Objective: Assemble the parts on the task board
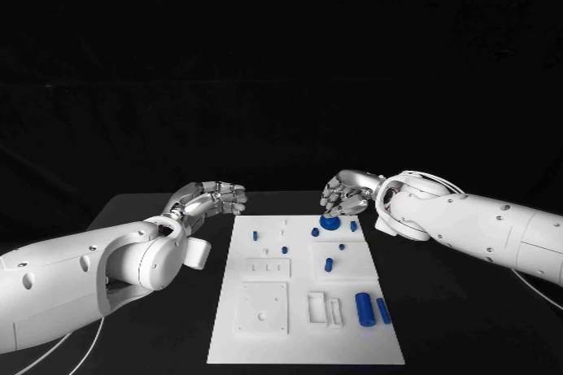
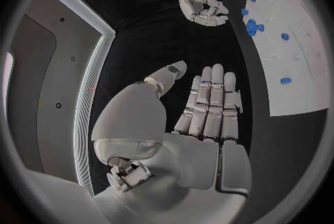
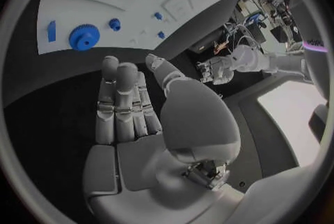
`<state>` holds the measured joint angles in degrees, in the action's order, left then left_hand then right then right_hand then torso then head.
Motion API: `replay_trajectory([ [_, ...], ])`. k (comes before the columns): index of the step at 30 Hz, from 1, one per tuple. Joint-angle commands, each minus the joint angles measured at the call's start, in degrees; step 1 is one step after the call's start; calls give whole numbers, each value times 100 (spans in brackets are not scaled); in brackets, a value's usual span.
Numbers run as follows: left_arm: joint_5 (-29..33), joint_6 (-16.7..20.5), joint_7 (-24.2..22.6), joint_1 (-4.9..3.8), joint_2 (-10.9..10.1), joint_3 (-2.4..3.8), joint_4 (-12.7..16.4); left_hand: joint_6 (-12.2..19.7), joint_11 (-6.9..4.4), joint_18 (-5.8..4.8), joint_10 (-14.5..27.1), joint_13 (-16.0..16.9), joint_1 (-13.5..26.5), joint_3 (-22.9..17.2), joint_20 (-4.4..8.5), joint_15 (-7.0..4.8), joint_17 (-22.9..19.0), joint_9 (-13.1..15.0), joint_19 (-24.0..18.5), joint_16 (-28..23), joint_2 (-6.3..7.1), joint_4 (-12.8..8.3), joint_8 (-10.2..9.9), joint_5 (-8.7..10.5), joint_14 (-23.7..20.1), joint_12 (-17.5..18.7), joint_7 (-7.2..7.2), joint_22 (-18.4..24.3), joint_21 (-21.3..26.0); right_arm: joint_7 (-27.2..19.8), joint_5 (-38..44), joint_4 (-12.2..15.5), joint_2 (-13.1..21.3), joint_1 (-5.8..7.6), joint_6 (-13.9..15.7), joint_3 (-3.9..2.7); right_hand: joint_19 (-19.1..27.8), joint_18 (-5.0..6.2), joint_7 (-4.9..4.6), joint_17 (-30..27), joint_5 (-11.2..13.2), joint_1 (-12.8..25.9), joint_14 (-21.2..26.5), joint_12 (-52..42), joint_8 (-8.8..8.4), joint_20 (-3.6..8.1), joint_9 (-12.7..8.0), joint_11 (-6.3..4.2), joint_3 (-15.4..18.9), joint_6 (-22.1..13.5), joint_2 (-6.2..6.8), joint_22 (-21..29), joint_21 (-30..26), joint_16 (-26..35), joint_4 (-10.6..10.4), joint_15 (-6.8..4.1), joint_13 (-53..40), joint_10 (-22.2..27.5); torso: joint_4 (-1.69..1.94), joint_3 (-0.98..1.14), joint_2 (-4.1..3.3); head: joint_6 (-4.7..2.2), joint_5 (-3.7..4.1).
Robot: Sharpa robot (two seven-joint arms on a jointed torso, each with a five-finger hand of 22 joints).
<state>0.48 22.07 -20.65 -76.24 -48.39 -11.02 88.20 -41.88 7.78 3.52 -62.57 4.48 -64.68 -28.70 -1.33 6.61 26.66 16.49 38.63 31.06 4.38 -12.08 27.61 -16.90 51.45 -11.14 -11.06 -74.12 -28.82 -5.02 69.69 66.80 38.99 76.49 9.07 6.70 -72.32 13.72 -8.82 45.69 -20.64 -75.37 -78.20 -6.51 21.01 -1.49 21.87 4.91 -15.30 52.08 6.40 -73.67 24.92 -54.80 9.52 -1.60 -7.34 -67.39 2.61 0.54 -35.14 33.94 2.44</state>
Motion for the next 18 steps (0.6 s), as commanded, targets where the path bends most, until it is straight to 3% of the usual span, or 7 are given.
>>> replay_trajectory([
  [1,-115,-155,-51,-44,-51,3,72,-29,34,-61,-16,-9,55,-1,29,21,-9,-8,-29,-17,9,-34,-35,34,-29,36,10,-9,-15,260,1242,120,-5,31,-12,-14,-115,128,-30,297,29,548,222,136,-88,91,-9,41,-514,68,-69,-231,214,-538,543,47,16,-71,59,7,-119,-36,25],
  [2,-115,-156,-49,-61,-69,3,91,-28,35,-61,-14,-11,62,-4,28,22,-11,-8,-30,-19,12,-40,-37,38,-31,39,10,-9,-15,306,1405,161,-14,35,-9,-15,-122,128,-22,343,50,722,288,212,-132,125,-5,47,-777,60,-4,-272,282,-688,724,40,25,-62,63,11,-141,-56,34],
  [5,-115,-161,-46,-102,-106,3,136,-26,39,-62,-9,-16,80,-10,26,24,-13,-9,-33,-21,16,-54,-42,47,-35,46,7,-11,-14,406,1745,194,-83,36,7,-15,-153,128,-25,318,88,761,264,251,-145,152,11,53,-885,50,48,-264,340,-741,722,46,33,-43,68,16,-179,-88,63],
  [11,-115,-165,-44,-167,-144,8,221,-20,47,-62,4,-24,114,-23,22,29,-20,-11,-40,-29,21,-74,-52,60,-46,61,3,-14,-12,747,2307,234,-214,29,188,-13,-156,128,-35,294,160,808,261,281,-164,164,24,71,-952,25,107,-263,384,-785,720,64,57,16,80,22,-263,-98,25],
  [18,-114,-175,-13,-180,-146,8,270,-7,61,-65,26,-35,167,-34,13,39,-29,-13,-57,-41,36,-91,-67,79,-66,84,-4,-17,-4,1153,2737,250,-247,14,232,-13,-115,128,-61,225,425,875,256,298,-206,158,35,131,-1035,-38,239,-261,431,-820,712,125,135,167,127,55,-350,-90,48],
])
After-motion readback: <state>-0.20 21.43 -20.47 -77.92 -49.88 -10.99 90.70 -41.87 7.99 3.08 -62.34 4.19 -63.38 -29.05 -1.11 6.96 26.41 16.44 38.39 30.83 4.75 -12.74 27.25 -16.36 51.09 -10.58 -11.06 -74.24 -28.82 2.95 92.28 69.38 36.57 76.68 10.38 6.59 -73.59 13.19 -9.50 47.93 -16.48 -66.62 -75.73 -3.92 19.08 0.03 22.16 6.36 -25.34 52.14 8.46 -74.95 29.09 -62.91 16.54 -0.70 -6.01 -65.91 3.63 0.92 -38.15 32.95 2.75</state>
